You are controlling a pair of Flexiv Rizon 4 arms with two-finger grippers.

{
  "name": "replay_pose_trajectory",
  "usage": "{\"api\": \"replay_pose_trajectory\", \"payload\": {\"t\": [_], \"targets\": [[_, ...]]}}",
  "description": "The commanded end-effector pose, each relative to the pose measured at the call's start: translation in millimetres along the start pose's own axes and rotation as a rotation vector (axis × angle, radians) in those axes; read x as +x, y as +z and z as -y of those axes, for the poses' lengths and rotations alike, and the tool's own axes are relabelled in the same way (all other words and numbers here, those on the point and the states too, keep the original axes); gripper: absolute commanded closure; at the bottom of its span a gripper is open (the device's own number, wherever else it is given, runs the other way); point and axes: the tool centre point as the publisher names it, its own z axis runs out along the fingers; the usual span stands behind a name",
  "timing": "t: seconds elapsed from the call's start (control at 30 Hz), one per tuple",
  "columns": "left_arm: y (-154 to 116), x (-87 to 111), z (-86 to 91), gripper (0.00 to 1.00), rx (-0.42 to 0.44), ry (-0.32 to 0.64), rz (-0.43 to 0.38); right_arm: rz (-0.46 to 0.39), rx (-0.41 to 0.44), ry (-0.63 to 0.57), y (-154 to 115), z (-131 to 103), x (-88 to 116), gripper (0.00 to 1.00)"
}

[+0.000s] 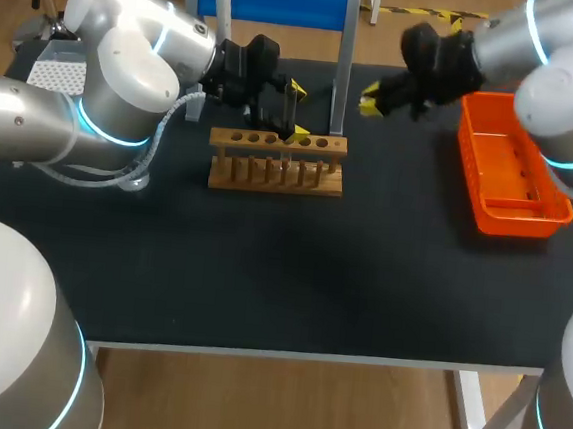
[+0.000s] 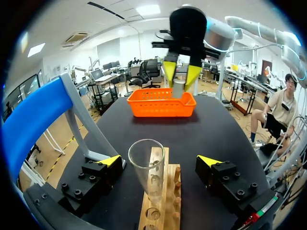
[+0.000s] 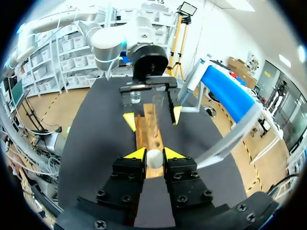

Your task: Invert the test tube, pick up the pipette, mount the tip to pipette, aspirate from beaker and dispense into the tube, eject the tip, return the pipette, and cap with the stopper.

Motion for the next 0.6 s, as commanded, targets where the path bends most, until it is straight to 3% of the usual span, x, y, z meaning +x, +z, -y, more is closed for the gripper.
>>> {"api": "replay_pose_trajectory", "payload": {"t": [0.03,0.6], "targets": [[0,-1.4,0.2,0.0,-0.001,-0.001,-0.004,-0.078,0.055,-0.006,22,-22,-27,1.0],[0,-1.4,0.2,0.0,-0.001,-0.001,-0.004,-0.136,0.091,-0.054,50,-72,-33,1.0]]}}
